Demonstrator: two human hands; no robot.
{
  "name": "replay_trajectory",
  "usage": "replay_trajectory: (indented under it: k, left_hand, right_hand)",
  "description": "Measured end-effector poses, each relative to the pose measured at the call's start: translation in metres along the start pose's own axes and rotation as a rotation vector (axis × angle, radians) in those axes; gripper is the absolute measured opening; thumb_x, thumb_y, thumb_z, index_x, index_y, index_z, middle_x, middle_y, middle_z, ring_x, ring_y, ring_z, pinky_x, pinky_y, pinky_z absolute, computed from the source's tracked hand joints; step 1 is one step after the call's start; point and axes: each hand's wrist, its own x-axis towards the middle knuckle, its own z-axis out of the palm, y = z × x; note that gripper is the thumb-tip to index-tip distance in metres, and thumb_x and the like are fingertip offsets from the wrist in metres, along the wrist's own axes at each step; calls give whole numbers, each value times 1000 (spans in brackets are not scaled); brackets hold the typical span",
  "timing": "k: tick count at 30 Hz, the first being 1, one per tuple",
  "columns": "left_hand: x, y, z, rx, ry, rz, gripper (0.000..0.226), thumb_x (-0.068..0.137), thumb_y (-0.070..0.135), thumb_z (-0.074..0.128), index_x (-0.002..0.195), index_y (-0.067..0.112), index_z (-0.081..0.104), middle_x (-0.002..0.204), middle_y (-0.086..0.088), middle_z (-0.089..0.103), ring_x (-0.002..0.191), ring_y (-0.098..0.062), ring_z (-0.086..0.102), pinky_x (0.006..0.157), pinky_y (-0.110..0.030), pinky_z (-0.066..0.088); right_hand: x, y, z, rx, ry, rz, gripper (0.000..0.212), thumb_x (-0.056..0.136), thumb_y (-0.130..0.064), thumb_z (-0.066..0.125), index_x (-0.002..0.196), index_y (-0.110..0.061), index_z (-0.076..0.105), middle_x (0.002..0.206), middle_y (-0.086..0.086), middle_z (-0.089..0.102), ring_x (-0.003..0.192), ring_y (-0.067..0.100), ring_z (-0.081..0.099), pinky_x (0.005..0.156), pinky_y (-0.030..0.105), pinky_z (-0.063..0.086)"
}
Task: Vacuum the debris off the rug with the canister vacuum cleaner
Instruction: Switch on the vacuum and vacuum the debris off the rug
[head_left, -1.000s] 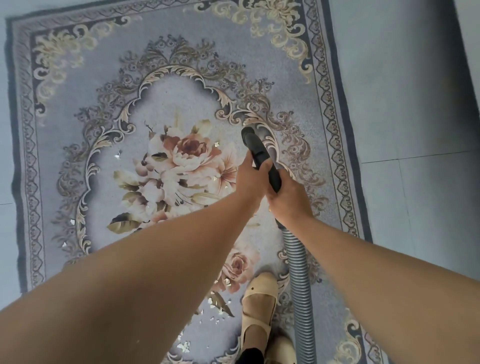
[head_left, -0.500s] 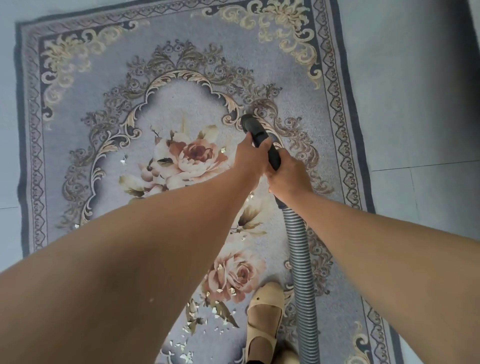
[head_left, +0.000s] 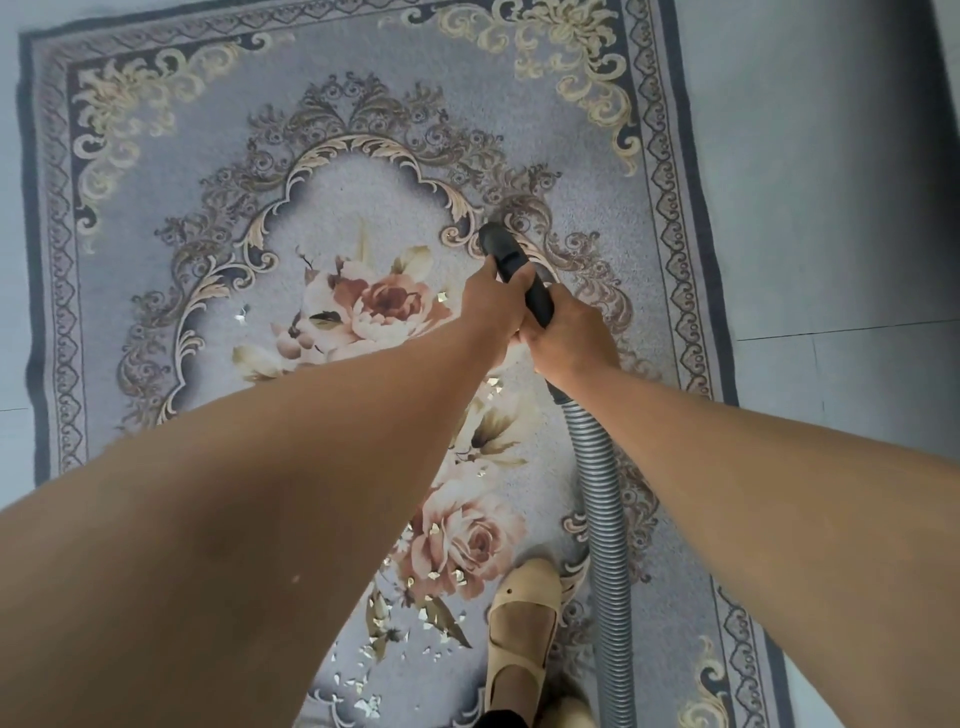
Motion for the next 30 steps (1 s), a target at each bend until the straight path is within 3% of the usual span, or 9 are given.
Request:
replay_trajectory:
  k: [4, 7, 11, 19, 24, 28, 30]
  left_hand:
    - [-15, -19, 9, 31, -25, -2, 53, 96, 25, 57, 145, 23, 38, 104, -9, 66, 93, -29, 66, 80, -48, 56]
    - [-27, -38, 13, 42, -39, 13, 51, 95, 23, 58, 142, 20, 41, 111, -12, 66, 98, -32, 67, 80, -47, 58]
    - [-41, -58, 19, 46, -49, 16, 47, 94, 21, 59, 138, 22, 43, 108, -12, 67, 98, -30, 67, 85, -51, 56]
    - [-54, -75, 11, 56, 10, 35, 37, 94, 25, 58, 129, 22, 46, 91, -9, 65, 90, -29, 67, 82, -50, 57]
    - [-50, -71, -12, 73, 117, 93, 46, 93, 28, 58, 136, 23, 46, 104, -10, 67, 93, -27, 66, 86, -46, 56]
    - [-44, -63, -35, 49, 175, 106, 45, 94, 25, 56, 138, 23, 45, 107, -11, 68, 96, -26, 66, 90, -45, 54]
    - [-40, -61, -47, 53, 196, 104, 45, 95, 25, 55, 139, 21, 46, 106, -10, 68, 97, -27, 66, 90, -44, 54]
  right_hand:
    - [-21, 18, -3, -29, -10, 8, 42, 94, -50, 51, 110, -12, 52, 84, 8, 65, 72, 30, 65, 61, 39, 53]
    - [-39, 34, -4, -13, -35, 4, 44, 95, -49, 51, 117, -11, 50, 84, 8, 64, 72, 32, 66, 63, 43, 55]
    - [-59, 52, -2, 19, -53, 7, 39, 94, -49, 52, 112, -14, 52, 79, 9, 65, 66, 30, 66, 62, 46, 56]
    - [-72, 56, 6, -10, -98, -7, 36, 94, -49, 53, 106, -15, 52, 76, 9, 63, 67, 32, 65, 62, 43, 55]
    - [-65, 32, 19, 2, -137, -60, 37, 93, -53, 51, 102, -17, 49, 76, 8, 63, 66, 32, 65, 58, 42, 53]
    - [-59, 6, 30, -16, -166, -83, 34, 94, -49, 52, 100, -17, 48, 72, 1, 55, 62, 25, 56, 50, 30, 37]
    - [-57, -6, 36, -14, -181, -80, 34, 94, -49, 52, 101, -16, 49, 77, 3, 59, 66, 27, 59, 53, 32, 42]
